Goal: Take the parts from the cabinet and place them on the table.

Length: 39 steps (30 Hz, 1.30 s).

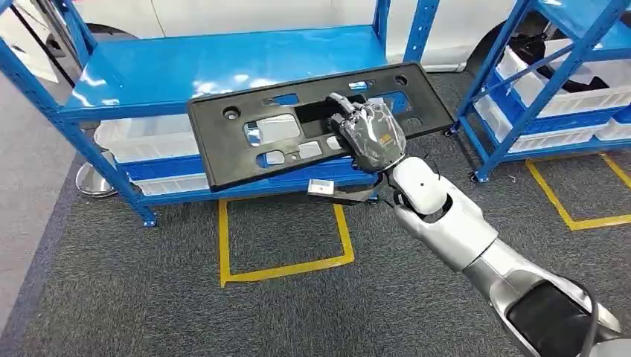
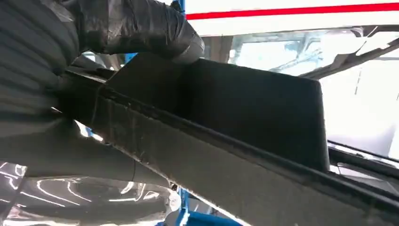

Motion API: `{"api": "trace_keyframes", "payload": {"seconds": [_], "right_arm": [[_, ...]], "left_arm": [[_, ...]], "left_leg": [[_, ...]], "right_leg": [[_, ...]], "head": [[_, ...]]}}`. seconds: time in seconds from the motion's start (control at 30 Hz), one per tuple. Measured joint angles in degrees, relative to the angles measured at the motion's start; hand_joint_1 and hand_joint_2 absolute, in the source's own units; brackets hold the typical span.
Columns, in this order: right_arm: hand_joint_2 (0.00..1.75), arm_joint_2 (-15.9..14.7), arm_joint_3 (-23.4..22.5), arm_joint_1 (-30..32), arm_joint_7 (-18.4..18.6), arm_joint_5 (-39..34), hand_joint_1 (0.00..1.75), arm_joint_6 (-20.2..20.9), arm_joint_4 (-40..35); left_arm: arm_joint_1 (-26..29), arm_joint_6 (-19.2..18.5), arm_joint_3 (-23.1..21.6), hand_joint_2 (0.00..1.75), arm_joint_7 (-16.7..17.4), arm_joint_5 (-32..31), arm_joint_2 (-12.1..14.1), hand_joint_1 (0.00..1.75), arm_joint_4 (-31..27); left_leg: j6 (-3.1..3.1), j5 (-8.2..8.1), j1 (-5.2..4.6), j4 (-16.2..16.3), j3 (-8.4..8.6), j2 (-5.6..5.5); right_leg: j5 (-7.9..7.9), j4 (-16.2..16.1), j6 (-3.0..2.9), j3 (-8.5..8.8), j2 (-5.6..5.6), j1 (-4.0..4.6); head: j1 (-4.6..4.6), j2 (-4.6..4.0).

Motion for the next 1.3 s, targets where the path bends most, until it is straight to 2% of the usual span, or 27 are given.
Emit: {"api": "trace_keyframes", "payload": {"seconds": [0.07,0.1,0.13,0.2,0.27,0.3,0.33,0.37,0.43,0.47,0.5,0.53,0.6,0.63,0.67,0.7,0.77,0.8,0.87,0.97,1.0,1.07,1.13,1.17,1.23,1.27,1.3], "right_arm": [[1.75,0.46,0.02,-0.29,0.00,0.00,1.75,0.15,0.15],[1.75,0.70,0.09,-0.44,0.00,0.00,1.75,0.17,0.33],[1.75,0.87,0.13,-0.46,0.00,0.00,1.75,0.24,0.48],[1.75,1.09,0.26,-0.46,0.00,0.00,1.75,0.31,0.72],[1.75,1.25,0.46,-0.46,0.00,0.00,1.75,0.33,0.81],[1.75,1.25,0.46,-0.49,0.00,0.00,1.75,0.33,0.81],[1.75,1.25,0.46,-0.50,0.02,0.00,1.75,0.31,0.81],[1.75,1.25,0.46,-0.50,0.02,-0.02,1.75,0.33,0.81],[1.75,1.27,0.48,-0.53,0.00,-0.02,1.75,0.33,0.79],[1.75,1.27,0.48,-0.46,0.00,-0.02,1.75,0.37,0.81],[1.75,1.18,0.48,-0.45,0.02,-0.04,1.75,0.44,0.94],[1.75,1.16,0.48,-0.54,0.02,-0.04,1.75,0.50,0.96],[1.75,1.16,0.48,-0.49,0.04,-0.13,1.75,0.57,0.96],[1.75,1.16,0.48,-0.45,0.02,-0.15,1.75,0.59,0.98],[1.75,1.16,0.48,-0.42,0.02,-0.13,1.75,0.59,1.07],[1.75,1.16,0.48,-0.40,0.02,-0.15,1.75,0.61,1.16],[1.75,1.16,0.48,-0.45,0.02,-0.20,1.75,0.63,1.18],[1.75,1.16,0.48,-0.57,0.02,-0.22,1.75,0.63,1.18],[1.75,1.18,0.46,-0.86,0.02,-0.22,1.75,0.70,1.00],[1.75,1.22,0.48,-1.21,0.02,-0.28,1.75,0.90,1.07],[1.75,1.24,0.52,-1.18,0.02,-0.28,1.75,1.00,1.29],[1.75,1.27,0.55,-1.19,0.00,-0.28,1.75,1.16,1.33],[1.75,1.27,0.55,-1.29,0.00,-0.31,1.75,1.20,1.33],[1.75,1.27,0.55,-1.28,0.00,-0.42,1.75,1.31,1.33],[1.75,1.25,0.55,-1.16,0.04,-1.11,1.75,1.77,1.33],[1.75,1.25,0.55,-1.14,0.09,-1.33,1.75,1.90,1.31],[1.75,1.25,0.55,-1.11,0.11,-1.33,1.75,1.95,1.25]], "left_arm": [[-0.04,0.11,0.00,1.75,0.04,0.02,0.00,0.00,0.00],[-0.08,0.13,0.00,1.75,0.09,0.02,0.00,0.00,0.00],[-0.09,0.13,0.00,1.75,0.09,0.02,0.00,0.00,0.00],[-0.10,0.13,0.00,1.75,0.09,0.02,0.00,0.00,0.00],[-0.12,0.13,0.00,1.75,0.09,0.00,0.00,0.00,0.00],[-0.19,0.13,0.00,1.75,0.09,-0.04,0.02,0.00,0.00],[-0.18,0.15,0.00,1.75,0.09,-0.07,0.02,0.00,0.00],[-0.01,0.20,0.00,1.75,0.07,-0.04,0.07,0.00,0.00],[0.17,0.17,0.00,1.75,0.02,-0.02,0.07,0.00,0.00],[0.18,0.20,0.00,1.75,0.02,-0.02,0.07,0.00,0.00],[0.01,0.17,0.00,1.75,0.02,0.00,0.02,0.00,0.00],[-0.06,0.20,0.00,1.75,0.04,0.00,0.02,0.00,0.00],[-0.03,0.04,0.00,1.75,0.04,0.09,0.00,0.00,0.00],[-0.06,-0.13,0.00,1.75,0.04,0.09,0.00,0.00,0.00],[-0.06,-0.18,0.00,1.75,0.04,0.11,-0.02,0.00,0.00],[-0.07,-0.22,0.00,1.75,0.07,0.13,-0.04,0.00,0.00],[-0.08,-0.24,0.00,1.75,0.09,0.13,-0.04,0.00,0.00],[-0.09,-0.26,0.00,1.75,0.11,0.13,-0.11,0.00,0.00],[-0.15,-0.44,0.00,1.75,0.33,0.15,-0.15,0.00,0.00],[-0.01,-0.66,0.02,1.75,0.63,0.17,-0.13,0.00,0.00],[0.14,-0.66,0.04,1.75,0.70,0.22,-0.07,0.00,0.07],[0.18,-0.68,0.07,1.75,0.76,0.33,-0.07,0.00,0.07],[0.10,-0.70,0.07,1.75,0.76,0.35,-0.04,0.00,0.07],[0.04,-0.74,0.07,1.75,0.76,0.61,-0.04,0.00,0.07],[0.00,-0.85,0.15,1.75,0.37,1.05,-0.05,0.00,0.07],[-0.04,-0.94,0.17,1.75,0.22,1.16,-0.04,0.00,0.07],[-0.02,-1.09,0.17,1.75,0.11,1.18,-0.04,0.00,0.07]], "left_leg": [[-0.50,-6.41,0.18,6.11,-1.90,-0.02],[-0.76,-9.50,0.26,10.87,-3.11,0.00],[-0.97,-11.16,0.30,14.71,-3.80,0.01],[-1.15,-9.49,0.44,15.91,-2.27,0.03],[-0.95,-5.36,0.52,8.85,3.54,0.01],[-0.64,-5.06,0.52,3.64,7.40,-0.08],[-0.35,-7.33,0.37,-0.74,9.96,-0.29],[-0.12,-7.33,0.09,-1.69,10.47,-0.43],[0.32,-6.51,-0.23,-1.65,9.56,-0.46],[0.92,-5.64,-0.14,-2.13,8.99,-0.37],[1.51,-4.66,0.44,-2.58,8.73,0.03],[2.18,-3.86,0.38,-2.64,7.90,0.09],[2.56,-2.29,0.28,-2.56,5.94,0.27],[2.61,-1.47,0.15,-2.50,4.89,0.31],[2.59,-0.72,0.07,-2.38,3.85,0.33],[2.52,-0.03,0.04,-2.24,2.80,0.34],[2.24,1.25,0.04,-1.66,0.65,0.35],[2.04,1.84,0.04,-1.25,-0.28,0.34],[1.51,2.77,-0.29,-0.69,-1.18,0.29],[0.56,5.10,-0.15,-1.69,-1.60,0.25],[0.09,4.62,-0.06,-1.66,-2.08,0.14],[-0.26,-2.45,0.08,3.03,-4.08,0.10],[-0.73,-9.05,0.23,11.76,-5.49,0.12],[-0.87,-9.06,0.26,15.07,-5.62,0.12],[-0.90,-3.33,0.31,17.49,-4.29,0.10],[-0.75,-1.06,0.31,15.64,-2.19,0.06],[-0.48,-0.63,0.30,11.83,1.14,-0.08]], "right_leg": [[1.08,0.03,-0.87,-1.36,-0.07,-0.01],[1.75,0.08,-0.90,-2.20,-0.08,0.04],[2.38,0.12,-0.87,-3.03,-0.09,0.06],[3.52,0.30,-0.70,-4.63,-0.09,0.05],[4.59,0.64,-0.33,-6.18,-0.06,-0.03],[5.09,0.83,-0.06,-6.67,-0.06,-0.04],[5.53,0.90,0.33,-7.05,-0.03,0.10],[6.12,0.68,0.70,-7.05,-0.10,-0.01],[7.47,-0.05,1.41,-7.01,-0.13,-0.18],[8.23,-0.57,1.90,-7.06,-0.06,0.13],[7.16,-0.10,2.05,-7.38,0.09,-0.29],[3.70,1.57,2.04,-8.24,0.25,-0.04],[-4.06,9.60,2.20,-9.94,0.32,-0.10],[-6.19,14.05,2.34,-10.57,0.32,-0.10],[-6.19,17.08,2.41,-10.61,0.33,-0.10],[-4.56,18.17,2.41,-9.79,0.33,-0.10],[-0.10,14.48,2.20,-5.24,0.33,-0.09],[0.16,9.55,2.00,-1.05,0.32,-0.09],[-4.96,-1.06,1.61,5.68,0.41,0.38],[-3.80,-1.14,1.03,4.30,0.30,0.75],[-2.73,-1.41,0.39,3.31,-0.16,0.07],[-1.26,-1.37,-0.57,1.66,-0.26,0.11],[0.29,-1.34,-0.62,-0.30,-0.26,0.14],[0.94,-1.26,-0.54,-1.32,-0.23,0.15],[2.39,-0.91,-0.26,-3.54,-0.16,0.14],[2.99,-0.66,-0.05,-4.52,-0.02,0.14],[3.48,-0.44,0.21,-5.30,0.06,0.16]], "head": [[0.00,0.00],[0.00,0.00],[0.00,0.00],[0.00,0.00],[0.00,0.00],[0.00,0.00],[0.00,0.00],[0.07,0.00],[-0.02,0.00],[0.02,0.00],[0.02,0.00],[0.04,0.00],[0.02,0.00],[0.07,0.00],[0.02,0.00],[0.04,0.00],[0.02,0.00],[0.04,0.00],[-0.02,0.00],[0.00,0.00],[0.04,0.00],[0.02,0.00],[0.00,0.00],[0.00,0.00],[0.00,0.00],[0.00,0.00],[0.00,0.00]]}}
